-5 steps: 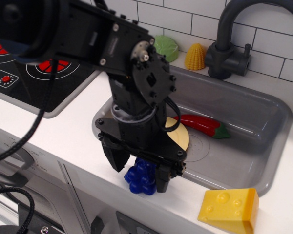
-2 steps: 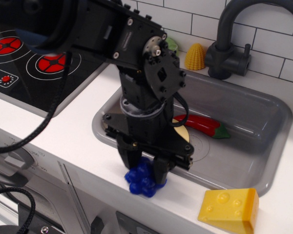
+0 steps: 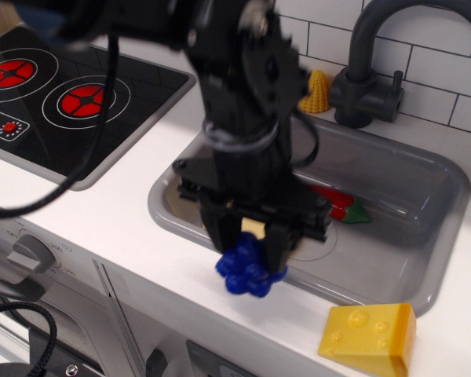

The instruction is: Put blueberries on plate sink

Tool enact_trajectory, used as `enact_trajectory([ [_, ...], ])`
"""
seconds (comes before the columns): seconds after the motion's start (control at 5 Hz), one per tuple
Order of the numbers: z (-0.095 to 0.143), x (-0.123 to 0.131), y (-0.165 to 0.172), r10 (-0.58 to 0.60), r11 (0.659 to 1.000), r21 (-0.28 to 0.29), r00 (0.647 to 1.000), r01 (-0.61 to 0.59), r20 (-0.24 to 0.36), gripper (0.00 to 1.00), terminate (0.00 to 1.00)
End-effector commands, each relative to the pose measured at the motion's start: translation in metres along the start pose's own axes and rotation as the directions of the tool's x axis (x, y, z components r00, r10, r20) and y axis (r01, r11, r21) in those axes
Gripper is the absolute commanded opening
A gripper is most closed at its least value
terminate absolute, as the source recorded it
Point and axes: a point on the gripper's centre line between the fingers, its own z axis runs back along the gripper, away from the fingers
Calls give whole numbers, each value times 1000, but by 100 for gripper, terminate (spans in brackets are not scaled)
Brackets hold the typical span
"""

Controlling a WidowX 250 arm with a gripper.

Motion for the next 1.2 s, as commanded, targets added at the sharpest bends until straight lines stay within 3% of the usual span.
enact_trajectory([
  [0.0,1,55,-8,138,990,14,986,-140,95,0,0],
  [0.4,-43,97,14,214,965,117,964,-233,157,0,0],
  [0.6,-63,99,28,213,955,176,964,-240,158,0,0],
  [1.0,-70,94,45,179,964,169,970,-207,166,0,0],
])
